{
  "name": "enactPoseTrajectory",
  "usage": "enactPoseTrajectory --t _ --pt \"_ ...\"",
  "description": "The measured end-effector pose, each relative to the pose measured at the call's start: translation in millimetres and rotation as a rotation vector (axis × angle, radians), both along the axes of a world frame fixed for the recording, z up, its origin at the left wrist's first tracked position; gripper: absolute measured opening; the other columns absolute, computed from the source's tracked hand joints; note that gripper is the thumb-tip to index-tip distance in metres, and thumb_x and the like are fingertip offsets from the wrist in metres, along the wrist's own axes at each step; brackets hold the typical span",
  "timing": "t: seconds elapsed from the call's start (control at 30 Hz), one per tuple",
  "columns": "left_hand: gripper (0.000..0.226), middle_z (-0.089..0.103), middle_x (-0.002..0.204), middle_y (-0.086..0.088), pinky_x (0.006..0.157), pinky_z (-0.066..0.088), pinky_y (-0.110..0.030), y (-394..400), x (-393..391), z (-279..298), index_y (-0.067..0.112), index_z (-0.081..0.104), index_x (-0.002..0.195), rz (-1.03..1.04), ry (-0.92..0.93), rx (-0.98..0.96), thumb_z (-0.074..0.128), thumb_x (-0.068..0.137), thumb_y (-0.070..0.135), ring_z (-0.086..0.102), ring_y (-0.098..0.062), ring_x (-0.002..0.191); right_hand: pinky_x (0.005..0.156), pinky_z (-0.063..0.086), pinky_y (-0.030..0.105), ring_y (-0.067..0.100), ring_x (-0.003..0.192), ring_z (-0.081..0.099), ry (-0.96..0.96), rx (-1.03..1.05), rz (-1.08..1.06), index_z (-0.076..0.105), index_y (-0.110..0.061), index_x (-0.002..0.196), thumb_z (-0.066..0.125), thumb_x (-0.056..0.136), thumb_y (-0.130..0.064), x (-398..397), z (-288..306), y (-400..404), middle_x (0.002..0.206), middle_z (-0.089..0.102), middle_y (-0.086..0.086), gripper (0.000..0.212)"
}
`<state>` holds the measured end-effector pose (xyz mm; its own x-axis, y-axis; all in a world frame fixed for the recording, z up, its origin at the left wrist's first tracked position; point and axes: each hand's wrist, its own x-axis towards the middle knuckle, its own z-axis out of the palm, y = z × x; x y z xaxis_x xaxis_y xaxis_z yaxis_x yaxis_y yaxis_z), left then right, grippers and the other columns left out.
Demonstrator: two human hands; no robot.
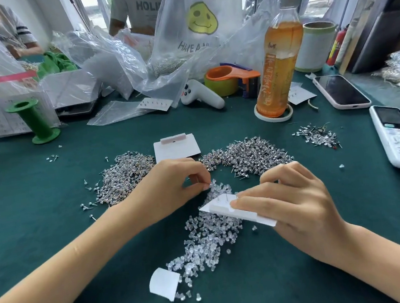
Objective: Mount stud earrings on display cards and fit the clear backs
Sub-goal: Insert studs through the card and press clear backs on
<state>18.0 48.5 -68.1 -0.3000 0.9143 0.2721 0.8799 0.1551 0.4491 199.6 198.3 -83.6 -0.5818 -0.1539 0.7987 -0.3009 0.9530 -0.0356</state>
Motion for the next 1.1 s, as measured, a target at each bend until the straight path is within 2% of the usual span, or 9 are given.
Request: enactPoseTrajectory --t 0.2,0.37,0.53,0.7,0.9,0.97,1.03,1.1 --pt "0.006 0.065 0.086 0.009 0.073 0.048 -0.020 2 1 -1 0.019 0.071 0.085 -0.003 -0.005 -0.009 0.072 0.082 0.014 0.060 -0.004 0.076 0.066 0.042 0.032 0.018 0.074 0.049 0.030 -0.020 0.011 0.078 -0.012 0.086 0.043 0.101 -0.010 0 -1 1 0.087 0.073 -0.007 0.038" --pt "0.012 0.063 0.082 0.007 0.072 0.045 -0.015 1 -1 -4 0.019 0.068 0.081 0.025 -0.027 -0.017 0.072 0.079 0.009 0.057 -0.005 0.074 0.065 0.041 0.031 0.018 0.075 0.049 0.025 -0.017 0.020 0.077 -0.012 0.090 0.052 0.094 -0.004 0 -4 5 0.089 0.073 -0.007 0.027" --pt "0.012 0.065 0.081 0.008 0.073 0.047 -0.021 -1 -4 -3 0.023 0.068 0.079 0.043 -0.029 -0.031 0.071 0.078 0.012 0.058 -0.006 0.074 0.065 0.042 0.032 0.018 0.075 0.049 0.014 -0.024 0.020 0.077 -0.012 0.089 0.051 0.095 -0.005 0 -4 5 0.089 0.073 -0.007 0.028" --pt "0.009 0.066 0.078 0.011 0.069 0.046 -0.014 -2 -5 -3 0.024 0.068 0.082 0.029 -0.042 -0.010 0.074 0.078 0.019 0.059 -0.004 0.074 0.064 0.042 0.032 0.017 0.074 0.049 0.011 -0.012 0.009 0.077 -0.011 0.087 0.049 0.096 -0.007 0 1 2 0.088 0.073 -0.007 0.030" --pt "0.010 0.065 0.079 0.011 0.069 0.043 -0.008 0 -2 -4 0.025 0.070 0.080 0.050 -0.053 -0.025 0.075 0.079 0.017 0.059 -0.003 0.076 0.066 0.042 0.029 0.017 0.074 0.049 0.021 0.025 0.016 0.078 -0.012 0.085 0.043 0.101 -0.008 1 3 0 0.084 0.074 -0.006 0.039" --pt "0.012 0.067 0.076 0.011 0.066 0.041 -0.005 1 1 0 0.024 0.070 0.079 0.085 -0.148 0.022 0.075 0.079 0.013 0.059 0.000 0.073 0.065 0.043 0.029 0.018 0.074 0.051 0.021 0.064 0.020 0.078 -0.012 0.085 0.047 0.098 -0.006 0 2 0 0.083 0.073 -0.005 0.034" --pt "0.009 0.070 0.074 0.009 0.066 0.043 -0.006 0 6 8 0.021 0.071 0.078 0.079 -0.357 0.080 0.074 0.080 0.013 0.060 0.003 0.068 0.067 0.043 0.027 0.018 0.074 0.051 0.017 0.113 0.021 0.077 -0.013 0.086 0.049 0.097 -0.005 0 1 1 0.082 0.073 -0.005 0.031" --pt "0.002 0.072 0.077 0.006 0.068 0.048 -0.011 -2 14 19 0.020 0.073 0.078 0.002 -0.598 0.092 0.074 0.078 0.019 0.063 -0.002 0.071 0.069 0.043 0.026 0.018 0.075 0.051 0.012 0.160 0.022 0.077 -0.014 0.086 0.049 0.097 -0.006 0 1 2 0.080 0.072 -0.004 0.031"
